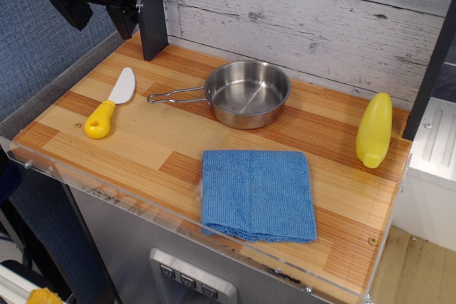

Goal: Put the pot on the cloth.

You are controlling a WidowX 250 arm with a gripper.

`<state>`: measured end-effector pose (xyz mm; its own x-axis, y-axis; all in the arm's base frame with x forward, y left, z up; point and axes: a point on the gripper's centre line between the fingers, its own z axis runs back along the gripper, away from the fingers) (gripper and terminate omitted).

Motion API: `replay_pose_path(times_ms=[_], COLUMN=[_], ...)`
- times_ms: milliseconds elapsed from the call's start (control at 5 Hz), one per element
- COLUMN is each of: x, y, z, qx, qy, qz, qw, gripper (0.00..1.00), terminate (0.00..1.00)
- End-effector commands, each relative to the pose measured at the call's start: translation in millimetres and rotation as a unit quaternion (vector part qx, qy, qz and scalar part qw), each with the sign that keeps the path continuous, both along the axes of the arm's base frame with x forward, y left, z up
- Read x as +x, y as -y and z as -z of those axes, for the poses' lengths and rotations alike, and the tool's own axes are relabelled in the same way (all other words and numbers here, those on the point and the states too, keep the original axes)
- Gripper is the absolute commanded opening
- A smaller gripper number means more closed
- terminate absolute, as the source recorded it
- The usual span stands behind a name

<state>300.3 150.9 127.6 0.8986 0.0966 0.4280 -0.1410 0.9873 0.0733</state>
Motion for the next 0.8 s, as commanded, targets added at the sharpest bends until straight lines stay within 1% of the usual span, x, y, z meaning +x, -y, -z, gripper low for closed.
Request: replay_pose_path(times_ms=[0, 200, 400, 600], x=[0.0, 13.3, 29.0, 48.1], y=[0.0, -2.0, 5.8, 25.4], z=[0.0, -7.5, -21.2, -27.2], qx=[0.0, 0.006, 0.008, -0.006], qy=[0.0, 0.007, 0.012, 0.015], qz=[0.0, -0.015, 0.0, 0.006], qw=[1.0, 0.9998, 0.9999, 0.9999], gripper=[1.0, 1.0, 1.0, 1.0], terminate=[0.0, 0.0, 0.0, 0.0])
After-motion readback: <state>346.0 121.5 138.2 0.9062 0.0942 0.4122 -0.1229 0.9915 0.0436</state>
